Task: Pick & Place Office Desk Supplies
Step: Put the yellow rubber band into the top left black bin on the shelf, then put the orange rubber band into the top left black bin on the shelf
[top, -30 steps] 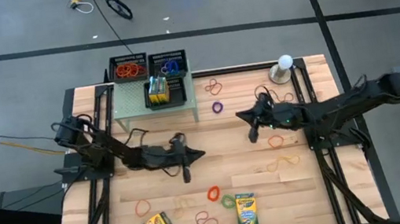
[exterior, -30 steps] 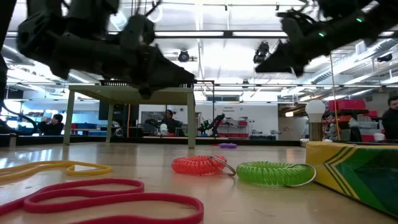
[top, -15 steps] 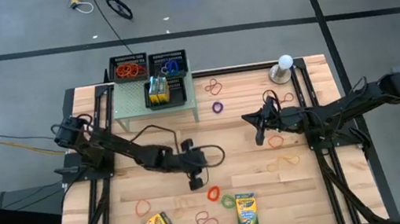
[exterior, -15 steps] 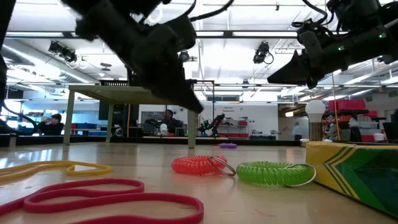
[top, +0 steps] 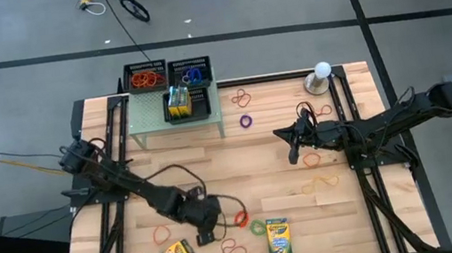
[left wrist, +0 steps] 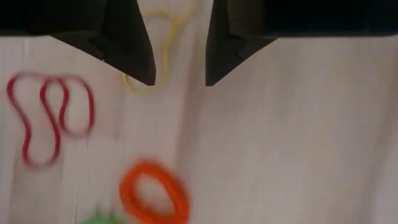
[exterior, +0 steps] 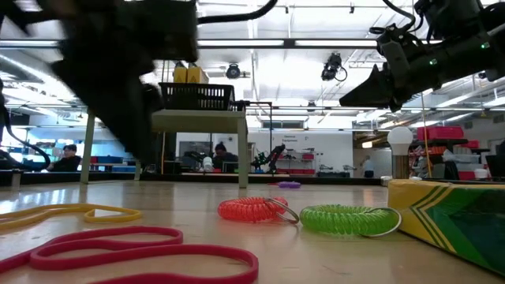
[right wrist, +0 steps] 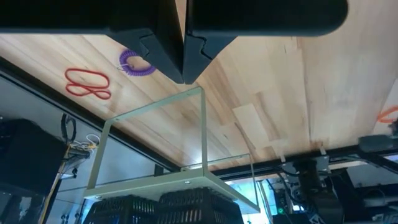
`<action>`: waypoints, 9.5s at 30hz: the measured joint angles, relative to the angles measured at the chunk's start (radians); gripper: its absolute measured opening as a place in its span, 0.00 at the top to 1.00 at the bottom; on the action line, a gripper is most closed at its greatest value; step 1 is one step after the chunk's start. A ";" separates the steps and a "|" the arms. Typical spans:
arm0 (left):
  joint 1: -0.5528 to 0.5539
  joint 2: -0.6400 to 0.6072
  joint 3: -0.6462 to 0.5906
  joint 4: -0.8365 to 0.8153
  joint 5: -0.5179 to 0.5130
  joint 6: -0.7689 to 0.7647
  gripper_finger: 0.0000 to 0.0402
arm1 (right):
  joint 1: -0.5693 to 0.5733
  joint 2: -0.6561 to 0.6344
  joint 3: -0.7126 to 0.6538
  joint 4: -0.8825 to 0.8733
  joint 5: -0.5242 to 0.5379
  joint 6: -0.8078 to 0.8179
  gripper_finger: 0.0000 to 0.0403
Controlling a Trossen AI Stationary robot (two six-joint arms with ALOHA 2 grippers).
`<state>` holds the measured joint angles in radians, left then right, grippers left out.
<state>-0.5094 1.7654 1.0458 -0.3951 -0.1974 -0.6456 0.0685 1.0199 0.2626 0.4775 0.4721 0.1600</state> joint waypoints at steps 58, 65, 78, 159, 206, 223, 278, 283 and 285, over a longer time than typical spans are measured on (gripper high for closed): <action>0.310 -0.780 0.186 -0.194 -0.784 0.425 0.99 | 0.000 0.001 0.000 0.029 0.001 -0.045 0.97; 0.660 -0.813 0.245 -0.185 -0.664 0.669 0.99 | -0.001 0.001 0.000 0.033 0.001 -0.045 0.97; 1.214 -0.735 0.059 0.032 -0.340 0.896 0.99 | -0.001 0.001 0.001 0.036 0.001 -0.045 0.97; 1.542 -0.517 0.389 -0.537 0.194 0.787 0.39 | 0.000 0.000 0.001 0.088 0.000 -0.036 0.97; 0.319 -0.303 -0.768 1.677 0.014 0.663 0.97 | -0.236 0.023 0.101 -0.543 0.098 0.716 0.67; 0.314 -0.274 -0.768 1.703 0.065 0.670 0.97 | -0.170 0.066 0.188 -1.038 -0.380 0.636 0.60; 0.313 -0.133 -0.540 1.461 -0.035 0.590 0.71 | 0.163 0.318 0.396 -0.206 -0.361 0.078 0.99; 0.312 -0.018 -0.443 1.488 -0.051 0.619 0.59 | 0.163 0.362 0.396 -0.076 -0.411 0.059 1.00; 0.312 0.023 -0.405 1.489 -0.076 0.619 0.55 | 0.163 0.377 0.396 -0.053 -0.426 0.059 1.00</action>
<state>-0.1970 1.7880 0.6410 1.0941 -0.2730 -0.0264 0.2317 1.3973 0.6586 0.4250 0.0459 0.2192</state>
